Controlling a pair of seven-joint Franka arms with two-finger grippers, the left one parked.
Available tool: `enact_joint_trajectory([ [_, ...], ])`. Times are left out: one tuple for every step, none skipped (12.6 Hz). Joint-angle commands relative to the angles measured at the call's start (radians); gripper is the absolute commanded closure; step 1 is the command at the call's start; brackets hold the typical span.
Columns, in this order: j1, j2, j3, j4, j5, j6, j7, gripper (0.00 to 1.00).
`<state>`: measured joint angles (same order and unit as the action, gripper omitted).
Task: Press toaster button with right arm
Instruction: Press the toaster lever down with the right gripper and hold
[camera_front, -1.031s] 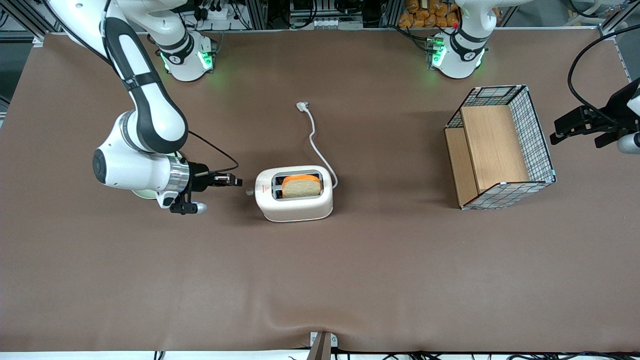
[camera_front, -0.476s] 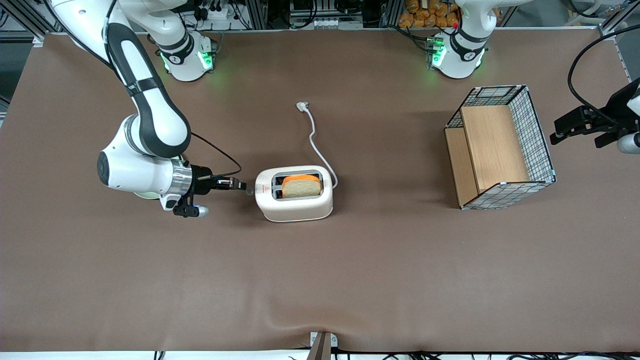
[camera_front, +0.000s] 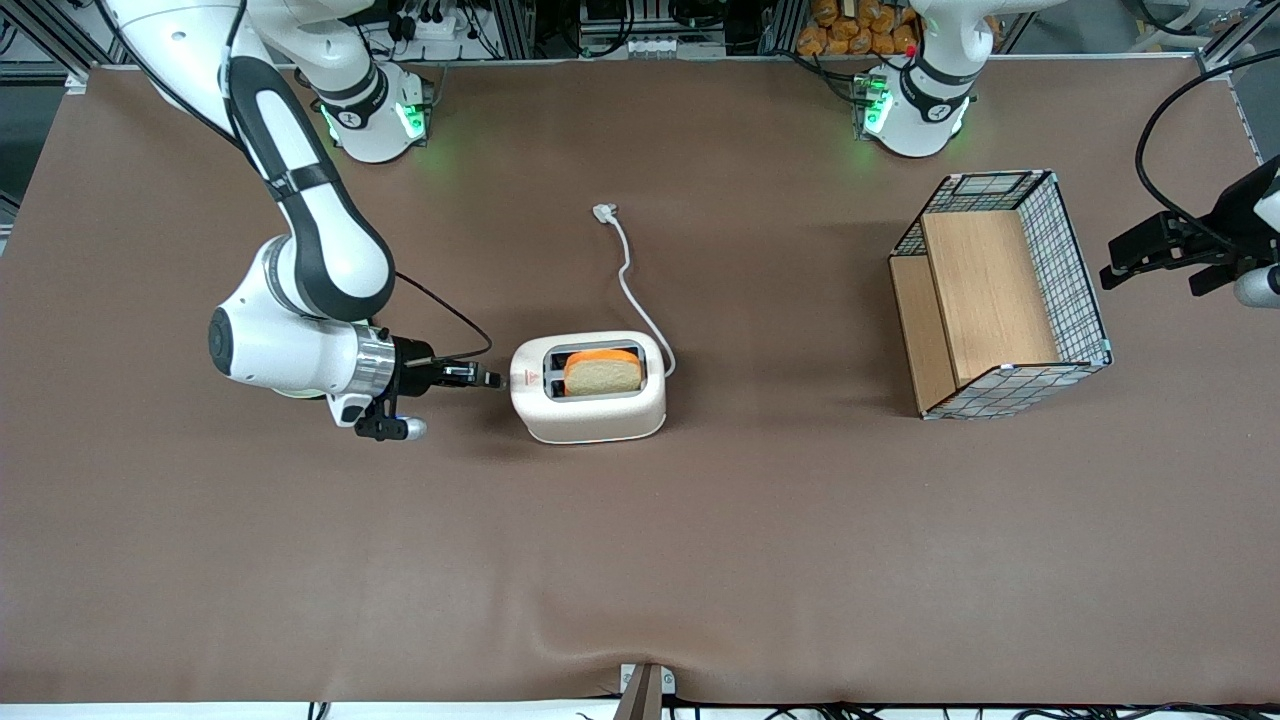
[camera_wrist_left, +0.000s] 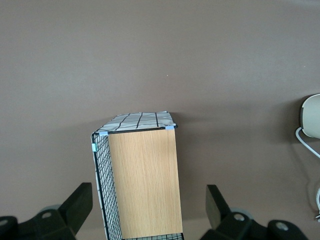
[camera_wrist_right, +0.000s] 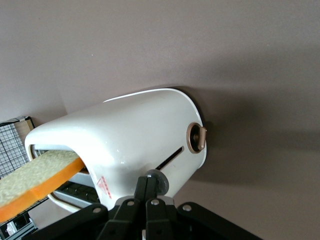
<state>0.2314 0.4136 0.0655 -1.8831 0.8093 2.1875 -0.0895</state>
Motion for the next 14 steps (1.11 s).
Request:
enact_joint_trajectory([
  [0.019, 0.020, -0.006, 0.016, 0.036, 0.028, -0.033, 1.00],
  [0.017, 0.024, -0.006, 0.015, 0.036, 0.029, -0.036, 1.00],
  [0.019, 0.028, -0.006, 0.015, 0.034, 0.031, -0.039, 1.00],
  [0.017, 0.034, -0.006, 0.015, 0.034, 0.032, -0.064, 1.00],
  [0.014, 0.046, -0.006, 0.013, 0.036, 0.035, -0.088, 1.00],
  [0.009, 0.056, -0.006, 0.012, 0.036, 0.035, -0.095, 1.00],
  [0.008, 0.059, -0.006, 0.010, 0.036, 0.037, -0.101, 1.00],
  [0.009, 0.062, -0.006, 0.009, 0.036, 0.040, -0.101, 1.00],
  [0.008, 0.074, -0.006, 0.009, 0.036, 0.047, -0.101, 1.00],
  [0.009, 0.083, -0.006, 0.009, 0.036, 0.058, -0.102, 1.00],
  [0.012, 0.089, -0.006, 0.009, 0.036, 0.067, -0.105, 1.00],
  [0.012, 0.097, -0.006, 0.009, 0.036, 0.071, -0.111, 1.00],
  [0.012, 0.100, -0.004, 0.009, 0.037, 0.072, -0.118, 1.00],
  [0.014, 0.112, -0.004, 0.009, 0.037, 0.086, -0.128, 1.00],
])
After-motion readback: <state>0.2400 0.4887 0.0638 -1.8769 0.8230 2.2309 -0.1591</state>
